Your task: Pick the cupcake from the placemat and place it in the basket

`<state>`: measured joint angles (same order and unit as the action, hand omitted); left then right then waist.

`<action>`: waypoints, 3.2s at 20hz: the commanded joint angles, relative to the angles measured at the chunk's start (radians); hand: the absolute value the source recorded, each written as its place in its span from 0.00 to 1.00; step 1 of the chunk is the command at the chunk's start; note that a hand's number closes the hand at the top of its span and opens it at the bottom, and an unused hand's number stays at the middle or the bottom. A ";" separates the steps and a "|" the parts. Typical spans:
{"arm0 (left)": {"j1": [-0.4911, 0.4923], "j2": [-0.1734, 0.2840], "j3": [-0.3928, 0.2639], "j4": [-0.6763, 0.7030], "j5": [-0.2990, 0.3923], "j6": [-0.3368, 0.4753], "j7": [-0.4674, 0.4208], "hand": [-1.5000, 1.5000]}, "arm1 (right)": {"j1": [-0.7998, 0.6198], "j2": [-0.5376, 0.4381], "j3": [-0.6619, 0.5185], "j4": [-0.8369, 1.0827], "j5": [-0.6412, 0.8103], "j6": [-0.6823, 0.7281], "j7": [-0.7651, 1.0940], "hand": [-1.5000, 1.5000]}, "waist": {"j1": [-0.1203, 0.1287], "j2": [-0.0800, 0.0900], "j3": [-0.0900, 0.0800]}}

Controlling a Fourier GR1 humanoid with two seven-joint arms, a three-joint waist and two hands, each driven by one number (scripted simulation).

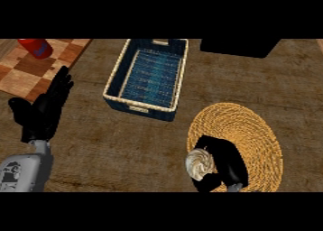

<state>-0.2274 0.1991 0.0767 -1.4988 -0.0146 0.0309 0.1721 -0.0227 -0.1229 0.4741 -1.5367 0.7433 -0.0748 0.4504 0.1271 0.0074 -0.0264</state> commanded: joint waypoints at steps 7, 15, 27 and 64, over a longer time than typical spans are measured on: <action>-0.047 -0.024 -0.024 0.035 -0.008 0.003 0.013 0.50 | -0.146 0.122 0.523 0.020 -0.136 -0.232 0.008 1.00 | 0.013 0.009 0.032; -0.038 -0.005 0.011 0.071 -0.024 0.028 -0.015 0.50 | -0.269 0.123 0.687 -0.125 -0.231 -0.580 0.048 1.00 | -0.032 -0.002 0.026; -0.044 -0.038 -0.009 0.088 -0.044 0.057 -0.010 0.50 | -0.716 0.123 0.560 -0.129 -0.204 -0.731 0.451 1.00 | -0.056 -0.015 0.021; -0.082 -0.002 0.024 0.088 -0.027 0.026 -0.024 0.50 | -1.535 0.123 0.399 0.818 -0.745 -0.715 0.484 1.00 | -0.032 0.013 0.023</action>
<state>-0.3116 0.1823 0.0794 -1.4071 -0.0421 0.0498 0.1524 -1.5711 0.0000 0.8698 -0.7499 0.0516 -0.7917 0.9861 0.1141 0.0236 -0.0052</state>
